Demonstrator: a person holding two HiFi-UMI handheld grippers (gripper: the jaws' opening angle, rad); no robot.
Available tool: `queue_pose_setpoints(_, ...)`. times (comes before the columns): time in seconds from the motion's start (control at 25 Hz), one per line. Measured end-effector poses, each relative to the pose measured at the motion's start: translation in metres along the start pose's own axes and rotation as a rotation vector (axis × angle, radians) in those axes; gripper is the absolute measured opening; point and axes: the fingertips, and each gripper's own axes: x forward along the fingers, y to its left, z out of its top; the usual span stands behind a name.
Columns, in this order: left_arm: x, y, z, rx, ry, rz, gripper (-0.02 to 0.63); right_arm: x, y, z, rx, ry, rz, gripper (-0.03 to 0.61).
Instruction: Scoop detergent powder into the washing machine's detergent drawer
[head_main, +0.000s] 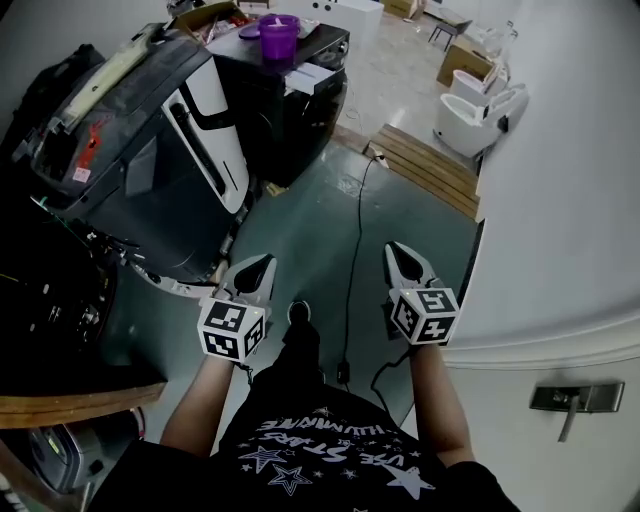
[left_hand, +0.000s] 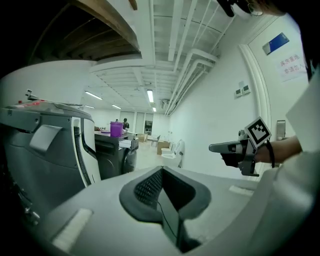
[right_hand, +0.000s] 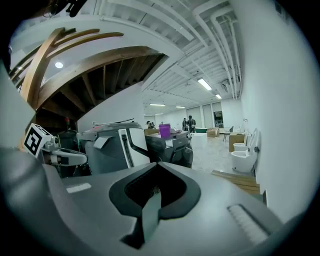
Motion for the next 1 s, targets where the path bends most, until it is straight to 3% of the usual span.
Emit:
queue_pose_setpoints(0.32,-0.016,0.012,-0.014,-0.048,0.004,0.046,0.0,0.004,0.005,0.003,0.033,-0.029,0.008,0.026)
queue_pose_setpoints(0.56,0.003,0.034,-0.002,-0.06,-0.012,0.072,0.0,0.031,0.001,0.016,0.058,-0.038,0.058,0.04)
queue_pose_setpoints(0.68,0.029,0.045,0.012,-0.051,-0.023,0.07,0.0,0.055,-0.009,0.028,0.07,-0.038,0.089,0.219)
queue_pose_setpoints(0.8,0.059,0.06,0.021,-0.058,-0.023,0.063,0.0,0.083,-0.024,0.039,0.076,-0.018,0.095,0.33)
queue_pose_setpoints(0.88,0.085,0.074,0.028,-0.069,-0.019,0.06,0.0,0.105,-0.039,0.047,0.079,0.002,0.089,0.378)
queue_pose_setpoints(1.0,0.131,0.097,0.045,-0.079,-0.019,0.05,0.0,0.14,-0.066,0.068,0.075,0.015,0.072,0.388)
